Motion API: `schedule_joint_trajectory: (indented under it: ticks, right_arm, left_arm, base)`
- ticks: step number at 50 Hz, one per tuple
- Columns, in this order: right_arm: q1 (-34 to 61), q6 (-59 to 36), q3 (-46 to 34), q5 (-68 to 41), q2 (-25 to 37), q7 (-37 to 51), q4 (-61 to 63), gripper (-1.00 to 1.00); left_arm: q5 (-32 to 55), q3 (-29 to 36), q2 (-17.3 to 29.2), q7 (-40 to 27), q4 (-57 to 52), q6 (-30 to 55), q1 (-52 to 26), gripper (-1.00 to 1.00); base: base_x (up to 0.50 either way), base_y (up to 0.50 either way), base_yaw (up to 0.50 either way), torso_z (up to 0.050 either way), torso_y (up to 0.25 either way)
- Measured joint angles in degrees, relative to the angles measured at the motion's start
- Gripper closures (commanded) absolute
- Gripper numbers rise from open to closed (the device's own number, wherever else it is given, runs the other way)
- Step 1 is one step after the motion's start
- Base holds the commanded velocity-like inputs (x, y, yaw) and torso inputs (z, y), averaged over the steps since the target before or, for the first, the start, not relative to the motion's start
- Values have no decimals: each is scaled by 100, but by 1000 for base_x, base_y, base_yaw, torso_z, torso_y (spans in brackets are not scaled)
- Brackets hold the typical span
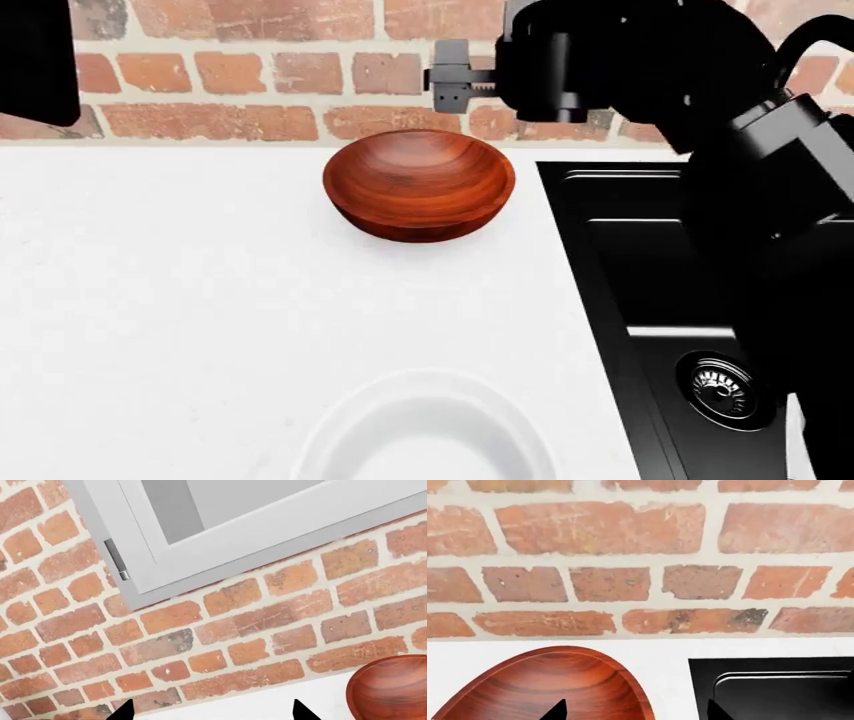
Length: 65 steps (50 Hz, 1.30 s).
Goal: Stack the bowls in the sink.
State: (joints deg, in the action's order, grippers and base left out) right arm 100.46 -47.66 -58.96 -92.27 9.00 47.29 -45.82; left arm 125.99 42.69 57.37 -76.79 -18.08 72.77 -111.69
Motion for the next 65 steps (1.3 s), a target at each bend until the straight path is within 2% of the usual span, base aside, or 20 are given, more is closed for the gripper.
schedule_joint_trajectory:
  ticks: [33, 65]
  right_arm:
    - [-826, 652, 193, -126, -228, -400, -1188, -100]
    - [-1060, 490, 101, -162, -418, -882, -1650, -100]
  left_arm:
    - [-152, 111, -75, 102, -12, -97, 57, -100]
    - [-256, 179, -61, 216, -37, -137, 81, -100]
  base:
    - [0, 0, 0, 0, 0]
    - [0, 0, 0, 0, 0]
